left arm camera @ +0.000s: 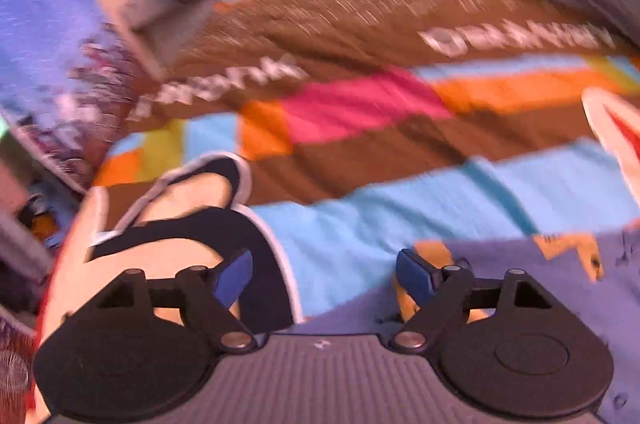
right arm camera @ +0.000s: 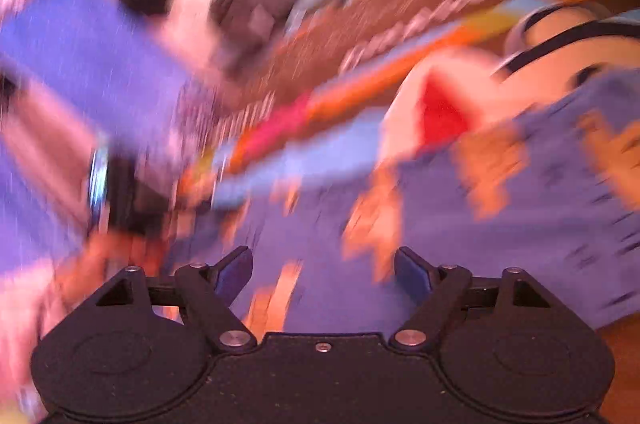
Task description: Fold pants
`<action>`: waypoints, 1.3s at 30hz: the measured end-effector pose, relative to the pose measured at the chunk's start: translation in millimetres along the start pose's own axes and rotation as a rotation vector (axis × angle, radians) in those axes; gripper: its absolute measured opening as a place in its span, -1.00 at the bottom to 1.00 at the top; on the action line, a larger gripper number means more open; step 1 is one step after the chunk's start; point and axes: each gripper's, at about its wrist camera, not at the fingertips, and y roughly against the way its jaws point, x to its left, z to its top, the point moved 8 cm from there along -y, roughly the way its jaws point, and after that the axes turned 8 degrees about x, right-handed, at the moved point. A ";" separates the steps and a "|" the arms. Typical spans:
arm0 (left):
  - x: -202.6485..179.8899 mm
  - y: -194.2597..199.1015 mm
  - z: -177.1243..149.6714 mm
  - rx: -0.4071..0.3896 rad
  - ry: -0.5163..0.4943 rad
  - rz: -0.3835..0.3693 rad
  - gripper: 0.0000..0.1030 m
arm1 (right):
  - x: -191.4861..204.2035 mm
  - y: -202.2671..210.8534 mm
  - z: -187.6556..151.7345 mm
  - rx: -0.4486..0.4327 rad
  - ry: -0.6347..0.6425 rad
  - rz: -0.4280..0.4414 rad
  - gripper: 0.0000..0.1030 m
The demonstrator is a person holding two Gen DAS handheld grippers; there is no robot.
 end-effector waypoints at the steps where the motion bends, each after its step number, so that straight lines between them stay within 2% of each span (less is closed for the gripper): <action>1: 1.3 11.8 -3.5 -0.047 0.025 -0.002 0.65 | -14.1 10.2 13.9 -0.072 -0.031 -0.019 0.56; 3: -5.7 36.0 -18.6 -0.102 0.037 -0.090 0.79 | -44.1 20.6 36.8 -0.136 -0.037 -0.109 0.57; 5: -15.2 53.0 -37.0 -0.096 0.012 -0.144 0.79 | -78.4 30.3 56.7 -0.165 -0.057 -0.215 0.49; 7: -21.0 63.8 -56.4 -0.068 -0.026 -0.133 0.79 | -117.4 56.3 71.9 -0.263 -0.156 -0.351 0.36; 9: -19.4 72.8 -72.2 -0.051 -0.036 -0.105 0.79 | -142.8 87.9 74.7 -0.364 -0.256 -0.468 0.38; 10: -16.8 77.9 -77.0 -0.054 -0.025 -0.098 0.79 | -147.1 102.2 73.7 -0.401 -0.273 -0.495 0.38; 12: -11.0 88.7 -84.4 -0.051 0.029 -0.110 0.81 | -136.7 110.7 70.3 -0.395 -0.234 -0.424 0.38; 13: -10.6 91.8 -87.3 -0.037 0.057 -0.130 0.84 | -123.8 108.6 65.8 -0.364 -0.191 -0.351 0.38; 15: -13.5 92.0 -94.4 0.007 0.081 -0.154 0.92 | -94.0 98.0 49.7 -0.264 -0.100 -0.205 0.41; 17: -18.9 75.3 -101.8 0.100 0.063 -0.091 0.92 | -72.0 75.0 25.6 -0.096 -0.045 -0.087 0.48; 18: -19.1 66.5 -107.6 0.144 0.049 -0.018 1.00 | -71.8 64.2 16.9 -0.023 -0.044 -0.092 0.48; 19: -16.7 65.8 -109.4 0.142 0.059 0.019 1.00 | -78.3 53.4 11.4 0.044 -0.063 -0.135 0.42; 20: -13.9 68.4 -109.9 0.145 0.081 0.031 1.00 | -88.0 51.3 13.6 0.051 -0.114 -0.158 0.26; 21: -10.6 69.9 -109.7 0.170 0.101 0.052 1.00 | -95.3 56.1 19.2 0.016 -0.161 -0.167 0.25; 22: -6.7 73.2 -109.2 0.198 0.119 0.081 1.00 | -103.1 65.2 24.6 -0.031 -0.186 -0.224 0.26; 24: -6.1 84.8 -103.6 0.201 0.143 0.100 0.97 | -107.3 81.9 30.4 -0.083 -0.117 -0.395 0.26; 25: -10.3 92.4 -98.6 0.179 0.153 0.081 0.98 | -101.7 86.7 31.1 -0.096 -0.077 -0.402 0.31; 27: -31.0 105.2 -83.6 0.125 0.162 -0.012 0.99 | -81.4 88.6 27.6 -0.113 0.002 -0.341 0.56; 29: -60.2 106.9 -69.5 0.109 0.171 -0.078 0.99 | -54.0 74.4 15.9 -0.045 0.088 -0.227 0.57; 30: -75.9 102.5 -66.0 0.123 0.176 -0.088 0.99 | -47.8 65.8 9.1 0.001 0.099 -0.204 0.57; 32: -104.0 84.8 -66.5 0.206 0.189 -0.071 0.99 | -56.6 58.2 1.5 0.049 0.050 -0.319 0.54; 34: -121.2 66.2 -74.6 0.285 0.197 -0.015 1.00 | -73.3 72.4 7.3 -0.004 -0.050 -0.376 0.53; 35: -123.0 66.1 -73.7 0.250 0.211 0.007 1.00 | -79.7 82.1 12.2 -0.034 -0.084 -0.411 0.54; 37: -127.4 69.0 -66.2 0.216 0.162 0.041 0.99 | -89.6 105.1 16.0 -0.083 -0.076 -0.466 0.57; 39: -133.3 74.9 -54.3 0.199 0.085 0.066 0.99 | -98.5 130.3 12.5 -0.159 -0.082 -0.535 0.88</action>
